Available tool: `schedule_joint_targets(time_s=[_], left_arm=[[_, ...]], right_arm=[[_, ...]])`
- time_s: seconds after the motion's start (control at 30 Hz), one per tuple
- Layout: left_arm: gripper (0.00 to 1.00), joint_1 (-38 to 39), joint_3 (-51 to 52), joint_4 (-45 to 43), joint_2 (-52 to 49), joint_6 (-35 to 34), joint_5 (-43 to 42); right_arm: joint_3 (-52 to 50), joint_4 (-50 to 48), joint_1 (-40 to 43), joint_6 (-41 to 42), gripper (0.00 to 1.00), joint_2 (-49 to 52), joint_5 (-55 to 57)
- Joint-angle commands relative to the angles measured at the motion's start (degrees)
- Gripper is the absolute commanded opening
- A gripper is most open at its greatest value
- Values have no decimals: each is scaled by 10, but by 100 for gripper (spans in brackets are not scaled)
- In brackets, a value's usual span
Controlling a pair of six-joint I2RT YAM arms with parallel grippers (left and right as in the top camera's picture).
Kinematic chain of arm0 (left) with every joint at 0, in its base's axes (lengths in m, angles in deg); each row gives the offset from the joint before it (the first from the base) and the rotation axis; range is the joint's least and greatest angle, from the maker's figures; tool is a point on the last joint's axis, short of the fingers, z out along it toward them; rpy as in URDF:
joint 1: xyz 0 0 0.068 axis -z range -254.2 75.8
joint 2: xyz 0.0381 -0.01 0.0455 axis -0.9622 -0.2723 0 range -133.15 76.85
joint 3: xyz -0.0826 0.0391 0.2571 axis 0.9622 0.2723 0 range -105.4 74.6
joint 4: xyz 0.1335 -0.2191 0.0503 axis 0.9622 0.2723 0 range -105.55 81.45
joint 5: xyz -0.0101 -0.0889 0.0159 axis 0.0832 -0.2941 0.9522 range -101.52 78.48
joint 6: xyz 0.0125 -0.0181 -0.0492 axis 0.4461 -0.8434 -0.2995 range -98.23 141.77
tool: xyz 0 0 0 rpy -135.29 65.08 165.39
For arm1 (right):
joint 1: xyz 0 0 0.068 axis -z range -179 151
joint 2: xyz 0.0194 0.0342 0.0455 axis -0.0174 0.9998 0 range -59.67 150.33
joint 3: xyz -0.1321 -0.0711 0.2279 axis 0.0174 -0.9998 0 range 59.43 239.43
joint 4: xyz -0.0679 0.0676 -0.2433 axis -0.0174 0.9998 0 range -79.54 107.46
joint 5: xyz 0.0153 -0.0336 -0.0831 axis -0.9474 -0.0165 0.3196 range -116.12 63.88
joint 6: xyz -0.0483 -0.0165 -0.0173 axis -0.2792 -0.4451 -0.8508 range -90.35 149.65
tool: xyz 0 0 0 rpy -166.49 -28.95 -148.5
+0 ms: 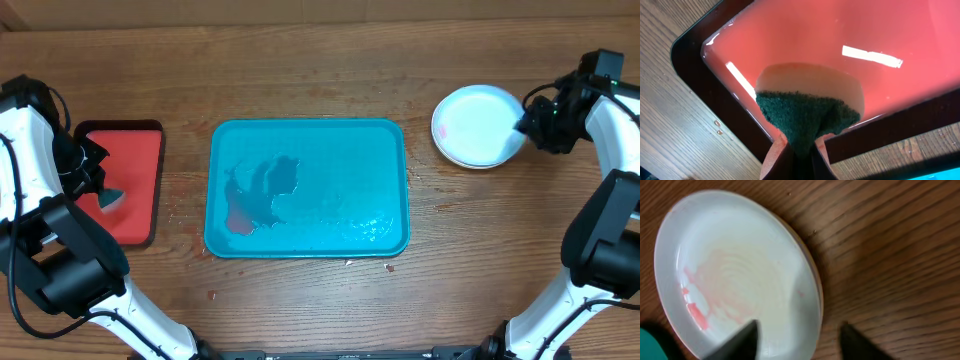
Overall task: Clean dirty plates on tray and stack at the side
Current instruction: 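Lift the plate with the right gripper and stack it on the plate pile, then release the sponge into the red tray with the left gripper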
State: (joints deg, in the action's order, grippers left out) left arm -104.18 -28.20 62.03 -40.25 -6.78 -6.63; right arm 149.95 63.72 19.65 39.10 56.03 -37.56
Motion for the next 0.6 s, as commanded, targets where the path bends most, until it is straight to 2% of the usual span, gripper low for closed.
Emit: schedule_joint_targets(time_s=[0.0, 0.13, 0.33, 0.57], left_arm=[[4, 11, -12, -1, 19, 9, -5], [4, 12, -12, -9, 18, 12, -5], [4, 12, -12, -18, 4, 12, -5], [4, 11, 8, -91, -34, 18, -6]], right_arm=[[-6, 2, -8, 4, 85, -4, -12], [-6, 28, -14, 4, 100, -5, -82], [-6, 89, -33, -43, 100, -33, -191], [-6, 124, -100, -54, 100, -115, -204]])
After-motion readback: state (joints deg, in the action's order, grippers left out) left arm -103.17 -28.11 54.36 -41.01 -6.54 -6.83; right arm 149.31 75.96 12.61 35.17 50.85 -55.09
